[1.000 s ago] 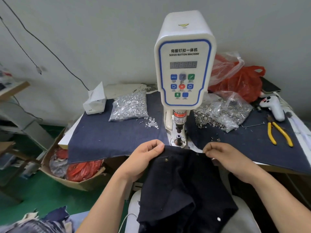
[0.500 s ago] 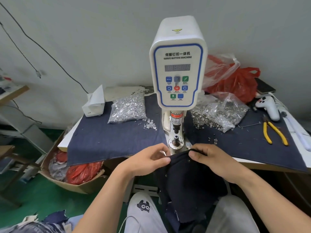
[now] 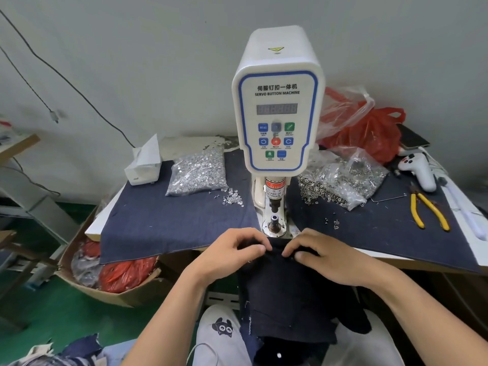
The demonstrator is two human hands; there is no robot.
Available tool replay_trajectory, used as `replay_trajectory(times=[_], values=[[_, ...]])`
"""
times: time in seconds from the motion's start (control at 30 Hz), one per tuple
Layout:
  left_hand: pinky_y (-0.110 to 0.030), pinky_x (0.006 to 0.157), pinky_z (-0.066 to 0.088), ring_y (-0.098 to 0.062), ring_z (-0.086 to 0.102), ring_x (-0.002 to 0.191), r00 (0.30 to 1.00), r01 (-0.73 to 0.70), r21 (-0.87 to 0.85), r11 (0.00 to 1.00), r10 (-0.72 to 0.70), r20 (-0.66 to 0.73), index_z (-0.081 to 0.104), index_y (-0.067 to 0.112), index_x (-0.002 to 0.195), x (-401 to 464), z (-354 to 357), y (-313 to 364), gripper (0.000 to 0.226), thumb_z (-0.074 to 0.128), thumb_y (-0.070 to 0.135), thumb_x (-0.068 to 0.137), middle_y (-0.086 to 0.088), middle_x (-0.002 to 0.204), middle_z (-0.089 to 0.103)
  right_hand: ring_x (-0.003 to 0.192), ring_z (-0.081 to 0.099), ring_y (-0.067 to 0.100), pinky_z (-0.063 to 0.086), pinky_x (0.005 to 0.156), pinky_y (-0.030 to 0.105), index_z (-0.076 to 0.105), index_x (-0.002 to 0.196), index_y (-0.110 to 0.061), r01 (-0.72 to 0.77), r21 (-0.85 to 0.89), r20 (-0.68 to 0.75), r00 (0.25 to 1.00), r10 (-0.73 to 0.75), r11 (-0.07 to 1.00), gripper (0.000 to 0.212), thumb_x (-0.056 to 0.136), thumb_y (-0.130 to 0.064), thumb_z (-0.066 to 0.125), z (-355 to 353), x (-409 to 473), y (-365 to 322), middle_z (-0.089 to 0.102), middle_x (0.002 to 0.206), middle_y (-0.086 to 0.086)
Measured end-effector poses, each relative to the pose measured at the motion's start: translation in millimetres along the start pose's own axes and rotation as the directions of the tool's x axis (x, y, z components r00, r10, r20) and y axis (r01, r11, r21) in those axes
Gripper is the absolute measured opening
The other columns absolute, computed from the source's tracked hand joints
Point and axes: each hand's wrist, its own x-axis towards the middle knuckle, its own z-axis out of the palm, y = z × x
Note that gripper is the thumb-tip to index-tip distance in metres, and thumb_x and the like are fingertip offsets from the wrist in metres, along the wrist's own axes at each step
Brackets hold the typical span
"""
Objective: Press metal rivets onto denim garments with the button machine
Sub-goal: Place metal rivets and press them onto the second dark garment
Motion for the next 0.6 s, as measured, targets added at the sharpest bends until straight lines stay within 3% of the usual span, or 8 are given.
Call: replay_trajectory(times=[0.03, 0.1, 0.2, 0.37, 0.5, 0.6], values=[[-0.019, 0.086, 0.048, -0.004, 0.066, 0.094, 1.000, -0.025, 0.051, 0.998, 0.025, -0.001, 0.077, 0.037, 0.100, 0.4, -0.2, 0.4, 0.009, 0.069, 0.036, 0.095, 0.011, 0.099, 0.072, 0.111, 0.053, -0.004, 0.039, 0.099, 0.018, 0.062, 0.112, -0.050, 0.000, -0.039, -0.005, 1.000, -0.001, 0.999, 0.018, 0.098, -0.038, 0.063, 2.4, 0.9, -0.6, 0.052, 0.115, -0.018], [-0.015, 0.091, 0.047, -0.007, 0.067, 0.105, 0.998, -0.054, 0.117, 0.992, 0.056, -0.006, 0.078, 0.042, 0.102, 0.3, -0.4, 2.1, 0.012, 0.078, 0.042, 0.089, 0.014, 0.105, 0.071, 0.112, 0.050, -0.006, 0.040, 0.098, 0.017, 0.054, 0.115, -0.052, -0.001, -0.078, -0.001, 1.000, 0.001, 0.997, 0.028, 0.091, -0.050, 0.069, 7.4, 2.0, -0.9, 0.048, 0.115, -0.023], [-0.013, 0.089, 0.047, -0.006, 0.067, 0.103, 0.999, -0.050, 0.164, 0.985, 0.047, 0.021, 0.078, 0.044, 0.100, -0.8, 0.0, 1.7, 0.021, 0.086, 0.047, 0.081, 0.013, 0.104, 0.068, 0.110, 0.050, -0.002, 0.041, 0.095, 0.021, 0.049, 0.110, -0.051, 0.007, -0.113, -0.004, 1.000, -0.008, 0.994, 0.032, 0.089, -0.043, 0.072, 9.9, 3.8, -0.3, 0.049, 0.115, -0.022], [-0.028, 0.090, 0.052, -0.006, 0.062, 0.099, 0.998, -0.043, 0.326, 0.944, 0.024, 0.061, 0.072, 0.051, 0.112, -0.3, 5.8, -5.3, 0.038, 0.088, 0.048, 0.078, 0.013, 0.102, 0.062, 0.102, 0.048, -0.002, 0.039, 0.085, 0.019, 0.048, 0.097, -0.045, -0.003, -0.142, 0.027, 1.000, 0.007, 0.990, 0.024, 0.094, -0.032, 0.069, 8.4, 5.8, -1.0, 0.046, 0.107, -0.022], [-0.030, 0.089, 0.051, -0.005, 0.057, 0.100, 0.998, -0.045, 0.475, 0.879, 0.023, 0.052, 0.059, 0.060, 0.116, 1.8, 7.0, -8.7, 0.041, 0.079, 0.047, 0.083, 0.019, 0.105, 0.052, 0.097, 0.054, -0.001, 0.037, 0.082, 0.011, 0.055, 0.094, -0.041, 0.024, 0.063, -0.005, 1.000, -0.024, 0.998, 0.029, 0.097, -0.013, 0.065, -0.5, 3.1, 1.4, 0.057, 0.100, -0.023], [-0.028, 0.093, 0.049, -0.005, 0.056, 0.106, 0.998, -0.056, 0.485, 0.873, 0.040, 0.044, 0.056, 0.055, 0.121, 2.8, 9.8, -8.8, 0.042, 0.072, 0.036, 0.087, 0.020, 0.112, 0.051, 0.094, 0.057, -0.002, 0.042, 0.085, 0.012, 0.058, 0.099, -0.041, -0.007, 0.251, -0.033, 0.999, 0.015, 0.968, 0.032, 0.098, -0.010, 0.065, -6.0, 1.6, 6.9, 0.062, 0.101, -0.020]])
